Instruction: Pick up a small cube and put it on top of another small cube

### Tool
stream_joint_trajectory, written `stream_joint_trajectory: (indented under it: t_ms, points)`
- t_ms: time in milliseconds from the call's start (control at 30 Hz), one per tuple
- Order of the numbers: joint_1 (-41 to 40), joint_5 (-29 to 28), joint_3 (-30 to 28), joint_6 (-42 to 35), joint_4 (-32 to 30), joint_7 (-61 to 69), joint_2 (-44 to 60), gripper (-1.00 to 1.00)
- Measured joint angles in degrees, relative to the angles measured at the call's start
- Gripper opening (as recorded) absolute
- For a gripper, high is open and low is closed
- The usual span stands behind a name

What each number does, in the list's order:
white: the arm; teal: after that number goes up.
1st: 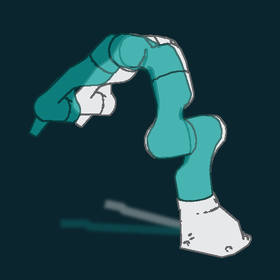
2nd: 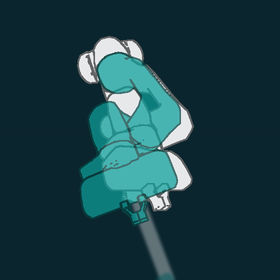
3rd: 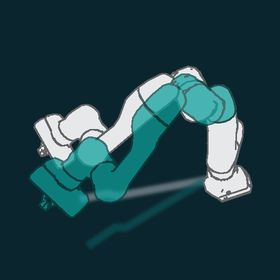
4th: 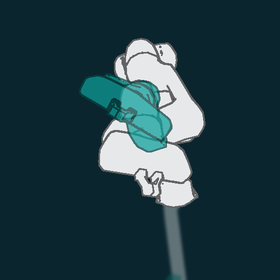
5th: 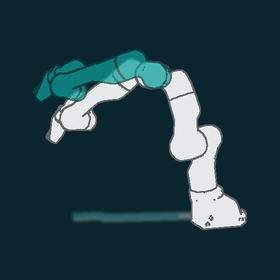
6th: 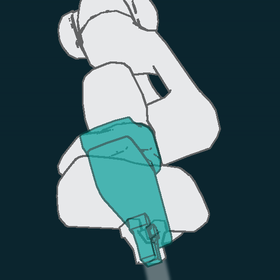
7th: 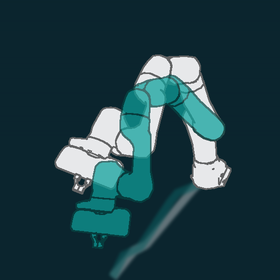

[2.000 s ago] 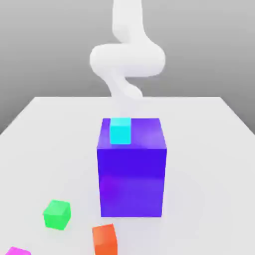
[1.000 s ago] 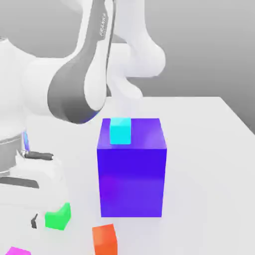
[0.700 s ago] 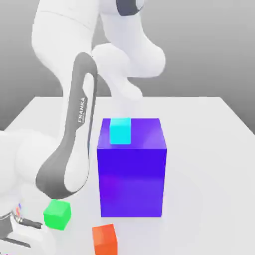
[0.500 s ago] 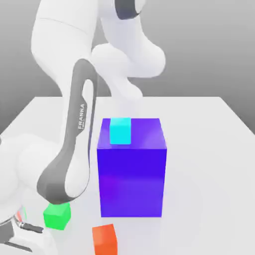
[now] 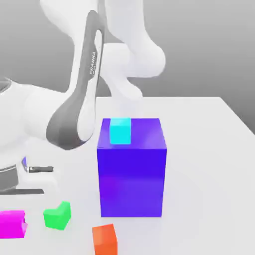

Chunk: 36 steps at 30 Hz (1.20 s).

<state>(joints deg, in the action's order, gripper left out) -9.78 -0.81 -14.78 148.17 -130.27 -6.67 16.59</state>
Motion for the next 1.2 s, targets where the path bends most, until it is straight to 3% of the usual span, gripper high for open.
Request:
stream_joint_trajectory:
  t_ms: [367, 700, 1200]
  points:
    - [-2.56, -4.21, 1.79, 1.24, -10.04, 26.76, -9.53, -1.0]
    - [-3.52, 0.59, 3.1, 2.71, -19.08, 56.9, -15.17, -1.0]
    - [-3.9, 6.58, 4.64, 10.63, -18.94, 63.41, -6.26, -1.0]
